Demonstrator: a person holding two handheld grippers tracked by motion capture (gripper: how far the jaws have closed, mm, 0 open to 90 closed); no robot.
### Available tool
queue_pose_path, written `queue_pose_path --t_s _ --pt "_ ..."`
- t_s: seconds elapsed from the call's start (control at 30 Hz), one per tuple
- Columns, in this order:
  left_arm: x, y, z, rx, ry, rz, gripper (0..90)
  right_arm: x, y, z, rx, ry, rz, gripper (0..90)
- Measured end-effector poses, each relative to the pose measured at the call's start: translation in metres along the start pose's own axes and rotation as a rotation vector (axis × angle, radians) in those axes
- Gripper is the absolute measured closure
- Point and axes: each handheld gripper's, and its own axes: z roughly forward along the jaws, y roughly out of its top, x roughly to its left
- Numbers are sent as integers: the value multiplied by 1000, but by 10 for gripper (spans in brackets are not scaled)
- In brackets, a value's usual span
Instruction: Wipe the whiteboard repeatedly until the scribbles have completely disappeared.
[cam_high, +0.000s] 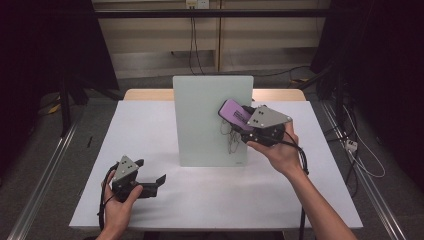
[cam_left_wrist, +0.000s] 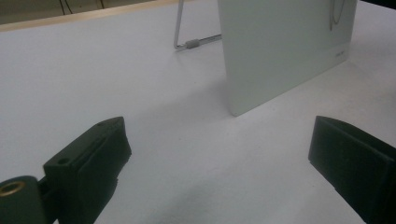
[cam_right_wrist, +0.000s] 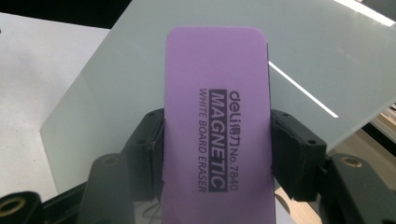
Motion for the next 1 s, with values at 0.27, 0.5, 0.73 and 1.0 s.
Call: queue_pose_path --t_s 0.27,0.5,0.73,1.0 --pt "-1 0 0 6 -13 1 48 -6 7 8 -1 -12 5 423" --pt "1 -1 0 7 -7 -4 48 -9 6 11 -3 -13 11 423" --pt "0 0 0 9 -8 1 48 -8 6 11 3 -17 2 424" --pt "0 -1 0 7 -7 -3 48 -4 5 13 25 -12 0 425"
